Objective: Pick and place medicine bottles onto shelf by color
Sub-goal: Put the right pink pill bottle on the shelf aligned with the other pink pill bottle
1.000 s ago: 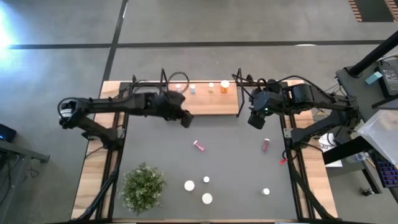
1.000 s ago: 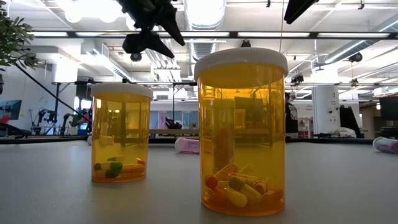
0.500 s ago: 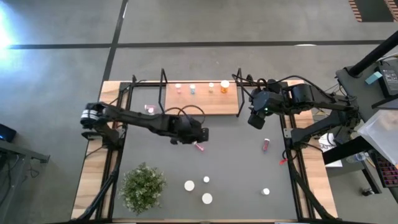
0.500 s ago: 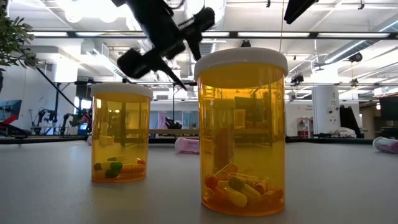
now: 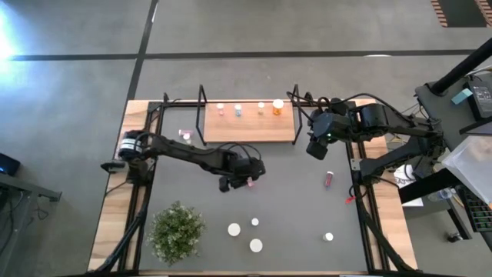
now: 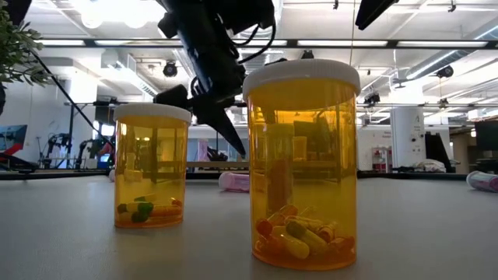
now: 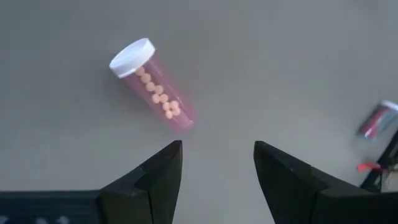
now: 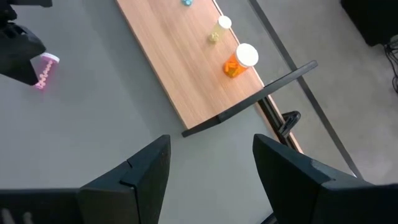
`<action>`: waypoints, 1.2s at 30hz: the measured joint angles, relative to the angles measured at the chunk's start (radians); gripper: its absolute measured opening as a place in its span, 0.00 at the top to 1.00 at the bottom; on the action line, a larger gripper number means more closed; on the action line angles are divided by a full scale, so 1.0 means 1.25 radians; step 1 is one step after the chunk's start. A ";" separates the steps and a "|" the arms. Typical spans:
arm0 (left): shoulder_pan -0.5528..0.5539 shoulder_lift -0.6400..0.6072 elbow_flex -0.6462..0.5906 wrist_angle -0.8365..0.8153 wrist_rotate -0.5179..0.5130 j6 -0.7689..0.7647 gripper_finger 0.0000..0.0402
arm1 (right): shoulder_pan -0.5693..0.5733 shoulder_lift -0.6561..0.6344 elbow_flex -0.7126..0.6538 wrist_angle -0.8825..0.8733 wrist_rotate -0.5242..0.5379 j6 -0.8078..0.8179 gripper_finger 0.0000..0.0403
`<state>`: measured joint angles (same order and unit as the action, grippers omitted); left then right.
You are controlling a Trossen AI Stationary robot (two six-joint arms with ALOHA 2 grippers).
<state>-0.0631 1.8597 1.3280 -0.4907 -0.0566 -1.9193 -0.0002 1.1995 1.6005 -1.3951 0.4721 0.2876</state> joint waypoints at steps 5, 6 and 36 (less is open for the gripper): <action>-0.001 0.003 0.002 -0.011 0.002 -0.061 0.55 | 0.000 0.000 0.000 0.002 0.000 0.000 0.46; -0.001 0.003 0.002 -0.014 0.002 -0.077 0.55 | 0.000 0.000 0.000 0.002 0.000 0.000 0.46; -0.011 0.056 -0.020 -0.033 -0.105 -0.279 0.54 | 0.000 0.000 0.000 0.020 0.000 0.000 0.46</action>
<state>-0.0769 1.9301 1.3025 -0.5320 -0.1876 -2.2681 -0.0002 1.1995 1.6005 -1.3701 0.4721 0.2878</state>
